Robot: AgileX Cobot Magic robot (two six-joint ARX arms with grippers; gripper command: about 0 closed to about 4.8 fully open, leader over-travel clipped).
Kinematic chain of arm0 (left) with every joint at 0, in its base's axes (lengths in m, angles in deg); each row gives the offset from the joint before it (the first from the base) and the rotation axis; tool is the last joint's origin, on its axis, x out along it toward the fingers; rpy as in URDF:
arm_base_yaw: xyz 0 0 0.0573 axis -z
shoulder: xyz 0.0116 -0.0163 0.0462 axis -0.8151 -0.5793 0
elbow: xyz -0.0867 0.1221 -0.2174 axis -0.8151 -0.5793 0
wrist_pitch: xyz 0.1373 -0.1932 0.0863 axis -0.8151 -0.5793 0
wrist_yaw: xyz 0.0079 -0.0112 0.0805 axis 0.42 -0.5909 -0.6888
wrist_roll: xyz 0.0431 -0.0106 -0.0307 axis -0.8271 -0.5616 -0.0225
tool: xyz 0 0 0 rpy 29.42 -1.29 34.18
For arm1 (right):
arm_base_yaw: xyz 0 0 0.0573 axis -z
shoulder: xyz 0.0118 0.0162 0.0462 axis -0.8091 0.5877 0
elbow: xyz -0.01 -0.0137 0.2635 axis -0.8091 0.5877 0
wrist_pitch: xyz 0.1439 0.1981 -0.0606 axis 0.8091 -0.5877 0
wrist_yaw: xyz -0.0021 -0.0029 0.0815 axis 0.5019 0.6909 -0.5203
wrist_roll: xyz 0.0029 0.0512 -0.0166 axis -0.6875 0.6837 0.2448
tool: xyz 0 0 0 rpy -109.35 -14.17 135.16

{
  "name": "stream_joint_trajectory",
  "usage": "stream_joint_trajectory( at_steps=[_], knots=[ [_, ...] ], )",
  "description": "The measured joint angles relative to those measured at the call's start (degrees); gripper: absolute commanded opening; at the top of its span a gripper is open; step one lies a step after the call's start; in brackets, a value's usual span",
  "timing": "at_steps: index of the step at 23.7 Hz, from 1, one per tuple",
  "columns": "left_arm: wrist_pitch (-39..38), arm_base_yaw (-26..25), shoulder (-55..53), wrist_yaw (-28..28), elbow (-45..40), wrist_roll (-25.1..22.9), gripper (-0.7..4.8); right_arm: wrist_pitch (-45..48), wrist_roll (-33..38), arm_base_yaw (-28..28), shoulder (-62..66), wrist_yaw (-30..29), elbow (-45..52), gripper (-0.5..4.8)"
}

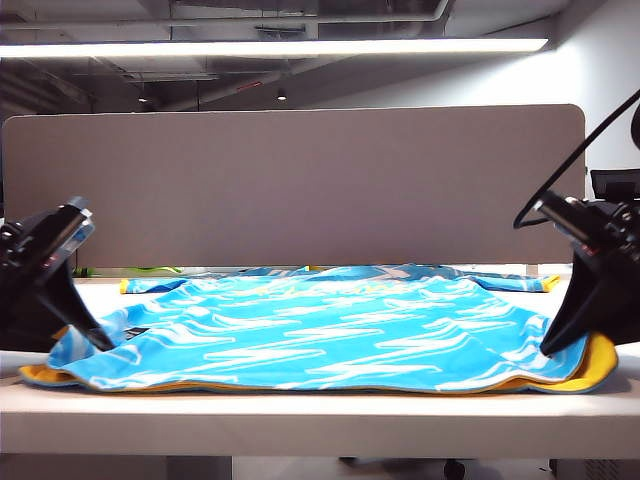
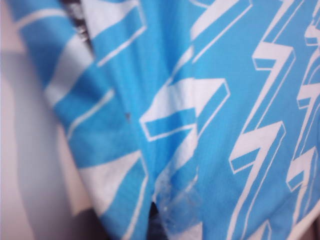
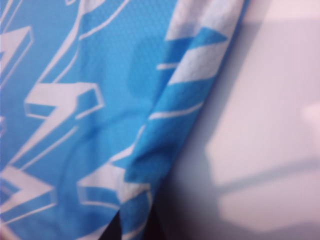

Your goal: Fold the bottom side of the soccer jersey horizontally towards the center, about one-third of the way, then fold the sleeve back towards the center, creating a straight line along the edge of the the soccer jersey, and finally fold the bottom of the soccer jersey up towards the top, creating a neat rectangle.

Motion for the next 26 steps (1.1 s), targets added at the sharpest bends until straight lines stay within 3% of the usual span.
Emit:
stream_joint_trajectory(
  at_steps=[5,10,18,22,26],
  knots=[
    [-16.9,-0.8,15.0,0.7,-1.1,2.8,-0.05,-12.4,-0.3,0.0,-17.2,-4.9,-0.1,-0.09],
    [-27.0,0.9,31.8,1.5,-1.1,4.5,-0.05,-21.4,-0.1,-0.9,-32.0,-7.5,-0.1,-0.09],
    [-35.7,0.7,60.3,-3.0,-1.0,13.0,-0.05,-34.5,4.8,-0.8,-54.9,-7.5,0.0,-0.09],
    [-40.8,0.7,67.0,-2.8,-1.1,17.2,-0.05,-40.6,7.3,-0.7,-62.5,-6.4,0.0,-0.09],
    [-49.2,0.7,70.9,-0.2,-1.0,18.2,-0.05,-46.5,12.3,-0.8,-70.6,-5.1,-0.3,-0.09]
  ],
)
